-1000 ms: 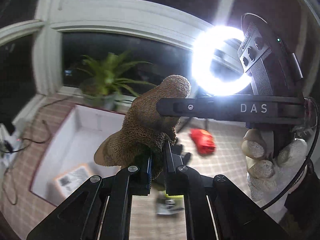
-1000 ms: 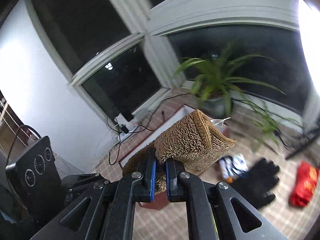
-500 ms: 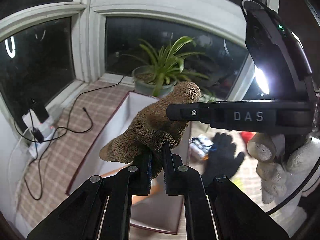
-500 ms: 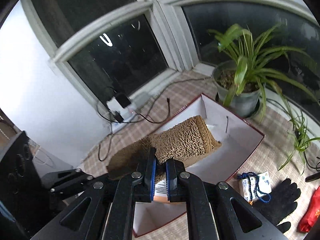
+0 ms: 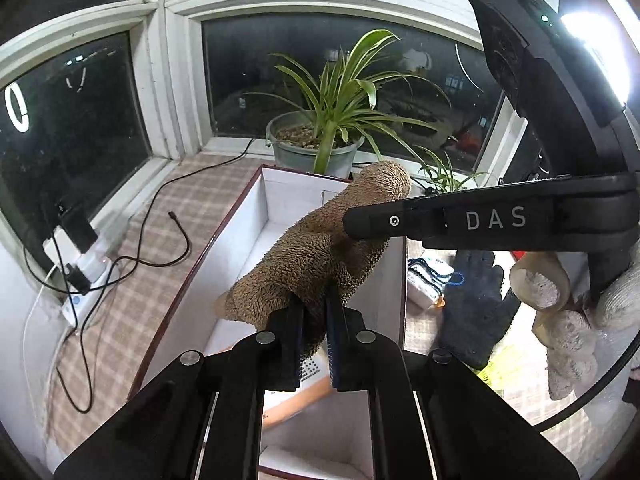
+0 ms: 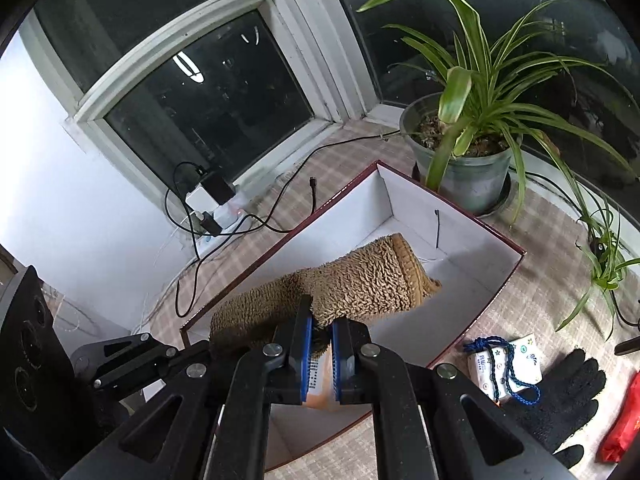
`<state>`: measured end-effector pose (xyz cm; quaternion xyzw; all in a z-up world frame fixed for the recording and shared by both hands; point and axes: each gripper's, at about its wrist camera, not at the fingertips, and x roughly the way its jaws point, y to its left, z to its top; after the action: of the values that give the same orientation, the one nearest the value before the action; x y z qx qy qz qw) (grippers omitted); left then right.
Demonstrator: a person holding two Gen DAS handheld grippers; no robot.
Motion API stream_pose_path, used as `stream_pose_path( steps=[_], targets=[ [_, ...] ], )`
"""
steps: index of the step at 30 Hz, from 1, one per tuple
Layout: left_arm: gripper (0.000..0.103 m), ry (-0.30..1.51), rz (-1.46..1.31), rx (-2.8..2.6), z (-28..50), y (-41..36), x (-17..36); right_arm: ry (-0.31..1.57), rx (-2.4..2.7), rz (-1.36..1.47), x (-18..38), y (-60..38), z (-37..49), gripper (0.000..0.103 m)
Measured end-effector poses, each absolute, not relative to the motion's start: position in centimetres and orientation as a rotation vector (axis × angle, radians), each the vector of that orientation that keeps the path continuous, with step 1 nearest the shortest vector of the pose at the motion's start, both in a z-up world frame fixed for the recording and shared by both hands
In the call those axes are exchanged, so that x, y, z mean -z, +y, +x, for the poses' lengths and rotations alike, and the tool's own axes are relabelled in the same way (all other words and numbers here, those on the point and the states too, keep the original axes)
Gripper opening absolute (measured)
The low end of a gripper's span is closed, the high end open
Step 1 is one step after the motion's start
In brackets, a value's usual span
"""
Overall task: Organize soft objects
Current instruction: 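Carry the brown towel with the left tool and release it into the box, then move the open left tool to the red printed pouch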
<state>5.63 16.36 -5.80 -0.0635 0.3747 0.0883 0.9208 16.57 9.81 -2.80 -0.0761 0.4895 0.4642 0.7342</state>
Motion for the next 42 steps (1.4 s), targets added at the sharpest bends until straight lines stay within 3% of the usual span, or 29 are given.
stream_pose_path(
  steps=[3,5,7,8,10,27,42],
  targets=[
    [0.014,0.776,-0.116,-0.182,5.8,16.2,6.0,1.083,-1.006,-0.176,2.8,9.6,16.8,0.015],
    [0.02,0.775,-0.106,-0.194,5.7,16.1,6.1,1.085,-0.994,-0.171,2.7,9.4,17.1,0.03],
    [0.032,0.775,-0.105,-0.202,5.6,16.1,6.1,1.072,-0.984,-0.16,2.5,8.9,17.3,0.057],
    [0.036,0.772,-0.107,-0.206,5.4,16.2,6.1,1.057,-0.976,-0.15,2.3,8.6,17.4,0.059],
    [0.053,0.768,-0.11,-0.218,5.2,16.3,6.0,1.055,-0.971,-0.143,2.0,8.2,17.6,0.061],
    [0.054,0.733,-0.095,-0.204,3.8,14.2,4.4,0.984,-0.903,-0.134,0.3,2.1,16.5,0.062],
    [0.054,0.756,-0.149,-0.025,5.0,7.5,4.7,0.912,-0.665,-0.042,-0.5,-17.0,14.5,0.063]
  ],
)
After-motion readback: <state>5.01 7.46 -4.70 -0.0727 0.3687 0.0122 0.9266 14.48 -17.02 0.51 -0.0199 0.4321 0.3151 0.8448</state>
